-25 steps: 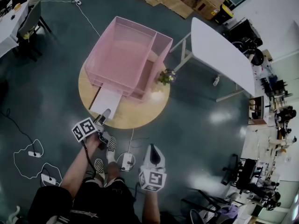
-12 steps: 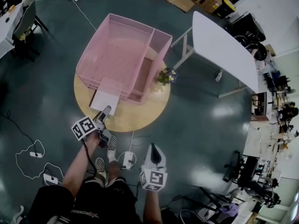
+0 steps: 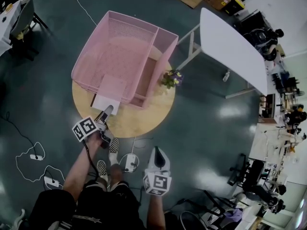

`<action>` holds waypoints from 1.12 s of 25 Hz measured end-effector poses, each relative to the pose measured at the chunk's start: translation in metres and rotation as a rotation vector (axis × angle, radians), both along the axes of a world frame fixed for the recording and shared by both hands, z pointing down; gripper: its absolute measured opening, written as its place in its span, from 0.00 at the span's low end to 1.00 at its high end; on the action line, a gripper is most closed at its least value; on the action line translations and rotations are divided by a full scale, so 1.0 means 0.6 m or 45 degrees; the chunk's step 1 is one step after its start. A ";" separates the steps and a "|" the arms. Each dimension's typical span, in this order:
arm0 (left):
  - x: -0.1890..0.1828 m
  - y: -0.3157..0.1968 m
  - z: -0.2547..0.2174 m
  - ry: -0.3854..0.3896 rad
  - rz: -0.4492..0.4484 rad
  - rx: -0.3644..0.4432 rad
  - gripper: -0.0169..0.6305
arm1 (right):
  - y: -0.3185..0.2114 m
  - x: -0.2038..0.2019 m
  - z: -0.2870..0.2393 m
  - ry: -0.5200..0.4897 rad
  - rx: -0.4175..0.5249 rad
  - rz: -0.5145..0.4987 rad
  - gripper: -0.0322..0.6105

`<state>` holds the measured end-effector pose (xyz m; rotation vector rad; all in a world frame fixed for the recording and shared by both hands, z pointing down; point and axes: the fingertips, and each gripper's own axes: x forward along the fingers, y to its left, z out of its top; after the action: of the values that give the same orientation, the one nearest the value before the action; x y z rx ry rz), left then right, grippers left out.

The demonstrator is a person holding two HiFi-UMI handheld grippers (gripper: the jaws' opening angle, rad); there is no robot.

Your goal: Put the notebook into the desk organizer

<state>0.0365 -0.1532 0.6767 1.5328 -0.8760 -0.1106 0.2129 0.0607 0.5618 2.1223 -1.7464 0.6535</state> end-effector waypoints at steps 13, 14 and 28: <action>0.011 -0.017 0.047 -0.021 -0.048 -0.151 0.63 | -0.016 0.020 0.020 -0.015 -0.023 0.021 0.06; 0.012 -0.018 0.047 -0.028 -0.049 -0.157 0.63 | -0.016 0.020 0.020 -0.015 -0.024 0.022 0.06; 0.002 0.006 0.030 -0.095 0.026 -0.118 0.63 | -0.025 0.007 0.008 -0.015 0.008 -0.001 0.06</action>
<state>0.0377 -0.1497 0.6949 1.4664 -0.9121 0.0020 0.2169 0.0457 0.5665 2.1258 -1.7577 0.6623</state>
